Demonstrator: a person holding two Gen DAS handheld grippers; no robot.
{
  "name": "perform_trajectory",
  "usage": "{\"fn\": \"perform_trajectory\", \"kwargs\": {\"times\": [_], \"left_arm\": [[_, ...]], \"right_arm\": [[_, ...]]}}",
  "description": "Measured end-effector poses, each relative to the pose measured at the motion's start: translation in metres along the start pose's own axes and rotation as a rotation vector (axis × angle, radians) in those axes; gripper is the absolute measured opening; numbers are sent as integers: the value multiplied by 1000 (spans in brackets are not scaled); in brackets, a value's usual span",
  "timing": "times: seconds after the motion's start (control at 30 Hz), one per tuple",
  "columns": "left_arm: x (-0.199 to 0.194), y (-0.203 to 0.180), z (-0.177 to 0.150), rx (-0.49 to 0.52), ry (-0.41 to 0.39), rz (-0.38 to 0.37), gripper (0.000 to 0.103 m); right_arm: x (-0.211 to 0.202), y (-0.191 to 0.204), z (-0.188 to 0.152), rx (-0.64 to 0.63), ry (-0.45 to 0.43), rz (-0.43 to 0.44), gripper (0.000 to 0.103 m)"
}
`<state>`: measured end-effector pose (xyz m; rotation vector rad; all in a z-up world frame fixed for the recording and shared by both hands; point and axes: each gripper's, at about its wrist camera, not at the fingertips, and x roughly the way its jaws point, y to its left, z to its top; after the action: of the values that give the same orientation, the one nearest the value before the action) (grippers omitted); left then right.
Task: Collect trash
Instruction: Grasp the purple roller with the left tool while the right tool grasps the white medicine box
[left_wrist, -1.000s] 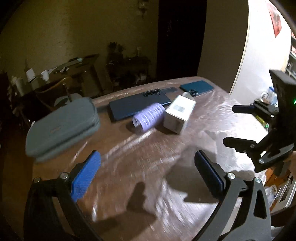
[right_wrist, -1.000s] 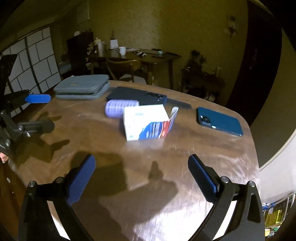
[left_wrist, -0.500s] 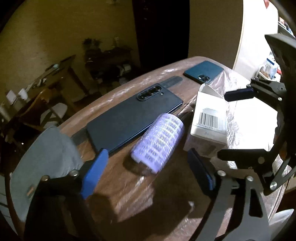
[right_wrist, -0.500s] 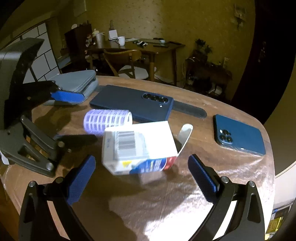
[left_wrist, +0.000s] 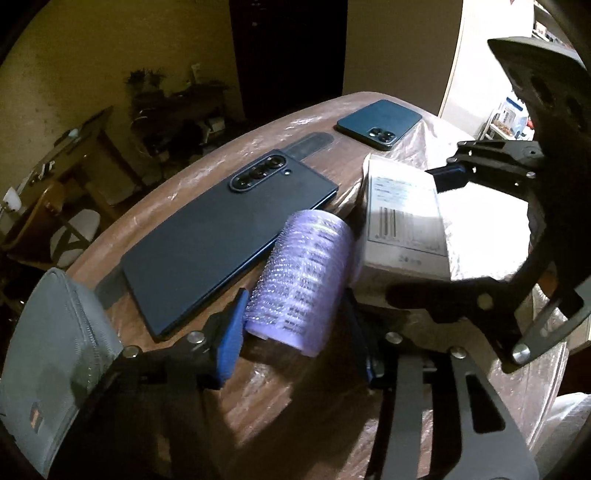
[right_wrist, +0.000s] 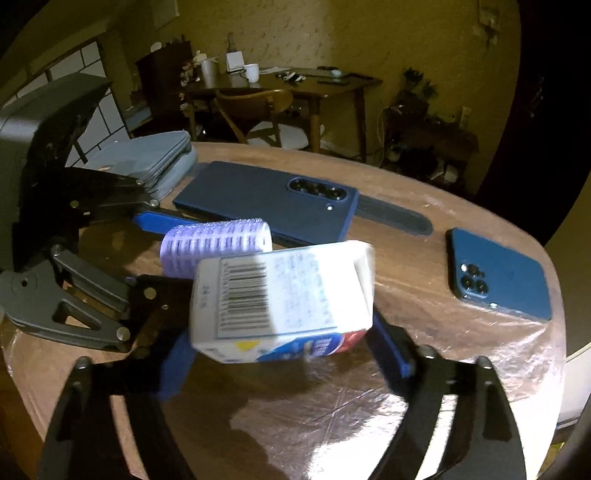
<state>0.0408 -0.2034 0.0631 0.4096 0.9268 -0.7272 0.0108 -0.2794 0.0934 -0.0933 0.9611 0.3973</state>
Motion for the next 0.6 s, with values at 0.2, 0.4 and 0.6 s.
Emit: {"fn": "perform_trajectory", "kwargs": {"times": [0.2, 0.4, 0.6], "left_arm": [[-9, -2, -7, -43, -20, -27, 46], [-22, -9, -12, -97, -41, -20, 46], [-37, -26, -18, -155, -44, 59, 46]], "right_arm": [[-12, -5, -7, 33, -24, 28, 80], [-34, -9, -21, 68, -50, 44, 79], [-55, -8, -35, 94, -64, 40, 79]]}}
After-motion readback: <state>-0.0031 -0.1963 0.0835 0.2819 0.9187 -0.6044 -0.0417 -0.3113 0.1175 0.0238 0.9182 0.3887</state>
